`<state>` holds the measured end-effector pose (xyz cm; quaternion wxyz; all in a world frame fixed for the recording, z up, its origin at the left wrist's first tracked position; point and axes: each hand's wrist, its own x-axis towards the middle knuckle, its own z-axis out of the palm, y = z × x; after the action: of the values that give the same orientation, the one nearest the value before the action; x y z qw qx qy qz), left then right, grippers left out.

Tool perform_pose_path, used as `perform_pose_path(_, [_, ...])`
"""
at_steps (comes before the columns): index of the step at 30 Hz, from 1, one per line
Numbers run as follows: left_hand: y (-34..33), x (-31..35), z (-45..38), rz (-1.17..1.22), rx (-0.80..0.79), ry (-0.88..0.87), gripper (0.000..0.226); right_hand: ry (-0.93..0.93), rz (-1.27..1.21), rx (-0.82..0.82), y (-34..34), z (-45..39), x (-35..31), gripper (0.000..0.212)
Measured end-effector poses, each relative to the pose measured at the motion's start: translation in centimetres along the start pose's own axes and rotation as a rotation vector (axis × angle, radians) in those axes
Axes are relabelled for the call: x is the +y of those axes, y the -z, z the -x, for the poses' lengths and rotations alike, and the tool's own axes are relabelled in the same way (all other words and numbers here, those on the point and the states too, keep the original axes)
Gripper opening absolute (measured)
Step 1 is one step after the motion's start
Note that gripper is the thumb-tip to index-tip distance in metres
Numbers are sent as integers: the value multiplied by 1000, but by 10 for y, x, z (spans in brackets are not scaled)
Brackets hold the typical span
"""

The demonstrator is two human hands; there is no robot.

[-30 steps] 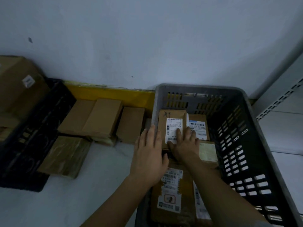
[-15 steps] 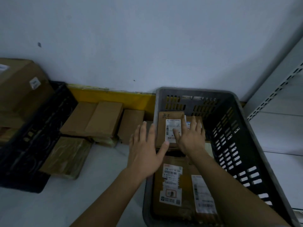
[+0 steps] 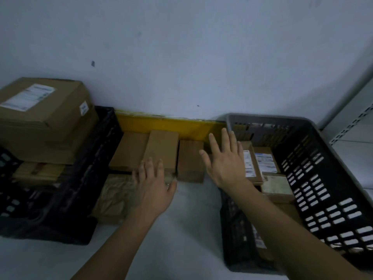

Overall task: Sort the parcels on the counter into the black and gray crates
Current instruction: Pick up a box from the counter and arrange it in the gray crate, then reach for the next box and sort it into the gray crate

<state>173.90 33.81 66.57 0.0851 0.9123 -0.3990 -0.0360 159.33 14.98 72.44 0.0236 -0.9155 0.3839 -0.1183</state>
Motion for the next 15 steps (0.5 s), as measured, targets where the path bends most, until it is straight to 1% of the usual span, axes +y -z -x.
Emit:
perform_pose_path(4, [-11, -67, -3, 58, -77, 60, 87, -12, 4, -124, -35, 14, -63, 85])
perform_pose_path(8, [-33, -124, 9, 81, -161, 129, 97, -53, 25, -282, -80, 43, -108, 83])
perform_pose_path(12, [-53, -158, 12, 179, -276, 223, 113, -66, 25, -376, -112, 63, -137, 83])
perform_pose_path(15, [-67, -169, 10, 192, -359, 253, 118, -84, 53, -431, -127, 72, -147, 83])
